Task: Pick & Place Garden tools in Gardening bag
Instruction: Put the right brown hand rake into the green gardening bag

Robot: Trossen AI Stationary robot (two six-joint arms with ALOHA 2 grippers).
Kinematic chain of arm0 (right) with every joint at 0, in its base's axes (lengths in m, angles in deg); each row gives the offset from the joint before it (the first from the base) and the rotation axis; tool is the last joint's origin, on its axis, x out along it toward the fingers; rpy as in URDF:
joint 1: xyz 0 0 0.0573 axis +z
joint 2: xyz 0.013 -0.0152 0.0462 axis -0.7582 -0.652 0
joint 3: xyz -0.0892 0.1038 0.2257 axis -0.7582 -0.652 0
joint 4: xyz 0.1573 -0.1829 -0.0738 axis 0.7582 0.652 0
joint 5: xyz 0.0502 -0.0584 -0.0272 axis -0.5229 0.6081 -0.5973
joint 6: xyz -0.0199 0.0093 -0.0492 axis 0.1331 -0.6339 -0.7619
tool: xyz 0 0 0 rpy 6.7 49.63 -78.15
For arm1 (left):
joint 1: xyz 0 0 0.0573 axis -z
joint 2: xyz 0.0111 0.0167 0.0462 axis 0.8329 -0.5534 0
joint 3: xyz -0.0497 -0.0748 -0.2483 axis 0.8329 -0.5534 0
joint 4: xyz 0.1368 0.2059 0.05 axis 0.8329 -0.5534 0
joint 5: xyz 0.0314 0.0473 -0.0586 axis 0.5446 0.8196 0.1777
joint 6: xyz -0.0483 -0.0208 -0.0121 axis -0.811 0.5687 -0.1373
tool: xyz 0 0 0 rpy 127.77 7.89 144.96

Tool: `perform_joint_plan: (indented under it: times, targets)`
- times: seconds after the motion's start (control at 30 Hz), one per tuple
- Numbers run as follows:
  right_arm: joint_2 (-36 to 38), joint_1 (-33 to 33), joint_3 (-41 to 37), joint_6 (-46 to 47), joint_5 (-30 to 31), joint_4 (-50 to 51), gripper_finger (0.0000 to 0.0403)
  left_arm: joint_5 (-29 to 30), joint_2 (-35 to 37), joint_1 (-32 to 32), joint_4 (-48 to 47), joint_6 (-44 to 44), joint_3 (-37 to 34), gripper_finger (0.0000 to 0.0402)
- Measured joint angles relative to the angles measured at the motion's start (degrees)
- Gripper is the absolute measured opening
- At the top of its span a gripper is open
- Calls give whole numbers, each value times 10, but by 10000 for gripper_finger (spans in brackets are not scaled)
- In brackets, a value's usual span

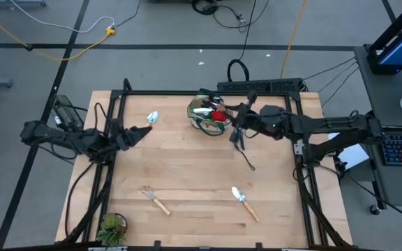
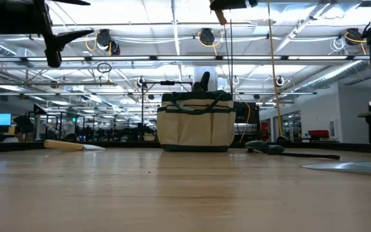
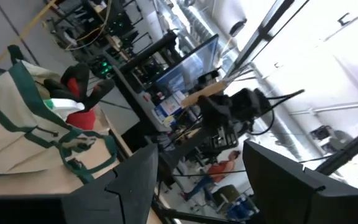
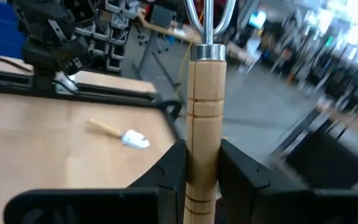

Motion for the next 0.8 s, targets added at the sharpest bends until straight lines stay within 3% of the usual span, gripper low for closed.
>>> perform_joint_plan:
  times: [0.2, 0.37, 0.6, 0.8]
  targets:
    - [-14, 0, 2, -186, 0, -71, 58, -10, -86, -21, 1, 14, 72, 241]
    - [-20, 0, 1, -307, 0, -85, 58, -62, -141, -52, -4, 29, 131, 241]
    - [-23, 1, 1, -404, -3, -84, 58, -149, -207, -91, -13, 30, 198, 241]
    - [-24, 1, 1, -468, -65, -84, 58, -206, -266, -122, -27, 30, 259, 241]
